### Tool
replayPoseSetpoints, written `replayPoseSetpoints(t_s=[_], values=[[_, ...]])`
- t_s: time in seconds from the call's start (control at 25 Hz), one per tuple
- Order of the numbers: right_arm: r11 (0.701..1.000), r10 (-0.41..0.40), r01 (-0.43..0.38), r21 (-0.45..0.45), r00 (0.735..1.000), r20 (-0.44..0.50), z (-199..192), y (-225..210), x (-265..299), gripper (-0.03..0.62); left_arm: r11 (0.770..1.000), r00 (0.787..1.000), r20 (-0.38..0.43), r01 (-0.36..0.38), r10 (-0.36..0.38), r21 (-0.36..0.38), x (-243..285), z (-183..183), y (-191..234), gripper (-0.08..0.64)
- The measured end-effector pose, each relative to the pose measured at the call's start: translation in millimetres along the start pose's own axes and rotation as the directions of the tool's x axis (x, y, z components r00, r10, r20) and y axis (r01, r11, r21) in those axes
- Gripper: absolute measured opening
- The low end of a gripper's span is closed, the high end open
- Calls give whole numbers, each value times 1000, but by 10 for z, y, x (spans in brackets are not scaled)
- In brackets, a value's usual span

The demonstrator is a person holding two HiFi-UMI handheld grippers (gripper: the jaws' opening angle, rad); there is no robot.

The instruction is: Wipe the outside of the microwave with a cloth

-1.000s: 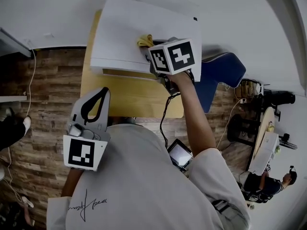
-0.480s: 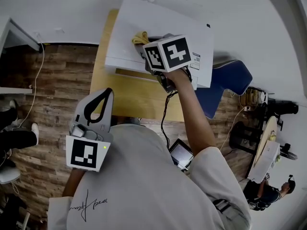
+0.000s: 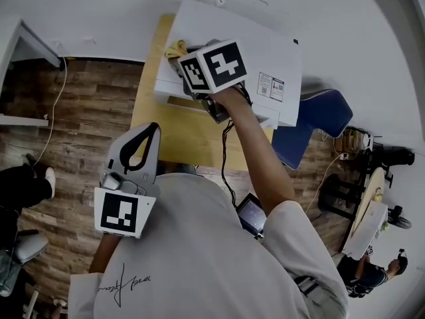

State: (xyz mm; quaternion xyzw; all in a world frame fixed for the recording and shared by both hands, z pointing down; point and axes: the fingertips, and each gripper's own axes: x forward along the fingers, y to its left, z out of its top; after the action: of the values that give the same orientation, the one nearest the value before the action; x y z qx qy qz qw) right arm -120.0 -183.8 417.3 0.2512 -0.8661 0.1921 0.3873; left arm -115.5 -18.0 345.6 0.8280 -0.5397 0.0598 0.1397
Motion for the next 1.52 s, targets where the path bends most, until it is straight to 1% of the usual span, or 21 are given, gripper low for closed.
replayPoseSetpoints(t_s=[0.08,0.12,0.2,0.24,0.28,0.32,0.44,0.6,0.76,0.84,0.92,1.0,1.12,1.24,1.44,1.52], values=[[999,46,-46,2,999,9,42,97,39,120,1000,1000,-2,2,-2,-4,5,-3,-5,-6],[996,93,-93,10,995,21,62,174,44,120,1000,1000,-4,4,-4,-5,11,-5,-10,-6],[977,209,-211,32,975,70,99,363,-8,120,1000,1000,-7,9,-9,-5,32,-8,-24,-6],[967,248,-253,37,963,101,107,433,-60,120,1000,1000,-8,13,-13,-6,46,-10,-32,-6],[962,264,-271,37,956,129,100,465,-120,120,1000,1000,-9,17,-17,-8,63,-12,-41,-6],[962,262,-269,34,954,148,74,462,-179,121,1000,1000,-10,21,-21,-10,83,-17,-49,-6],[968,234,-245,48,957,174,-61,366,-356,121,999,999,-16,35,-36,-15,152,-44,-87,-6],[968,202,-231,97,949,242,-202,206,-645,121,998,998,-28,63,-63,-7,258,-49,-181,-6],[972,143,-191,137,943,300,-362,26,-886,120,994,994,-49,103,-101,36,339,-87,-254,-6],[972,114,-172,157,940,323,-452,-52,-999,120,992,992,-55,118,-115,42,386,-100,-287,-6],[976,87,-148,157,936,341,-529,-128,-1110,121,992,991,-51,122,-120,41,444,-90,-325,-6],[985,52,-107,133,930,363,-598,-217,-1223,120,991,991,-49,125,-123,47,507,-72,-369,-6],[992,-12,-38,116,915,402,-743,-363,-1397,120,988,989,-53,142,-138,67,600,-44,-442,-6],[992,-58,4,127,902,427,-897,-469,-1540,121,985,988,-51,151,-147,81,687,-8,-489,-6],[979,-127,34,200,870,476,-1090,-611,-1828,121,985,989,-33,148,-145,94,782,63,-550,-8],[973,-156,46,228,856,492,-1176,-660,-1959,120,985,989,-23,146,-144,87,814,89,-580,-8]])
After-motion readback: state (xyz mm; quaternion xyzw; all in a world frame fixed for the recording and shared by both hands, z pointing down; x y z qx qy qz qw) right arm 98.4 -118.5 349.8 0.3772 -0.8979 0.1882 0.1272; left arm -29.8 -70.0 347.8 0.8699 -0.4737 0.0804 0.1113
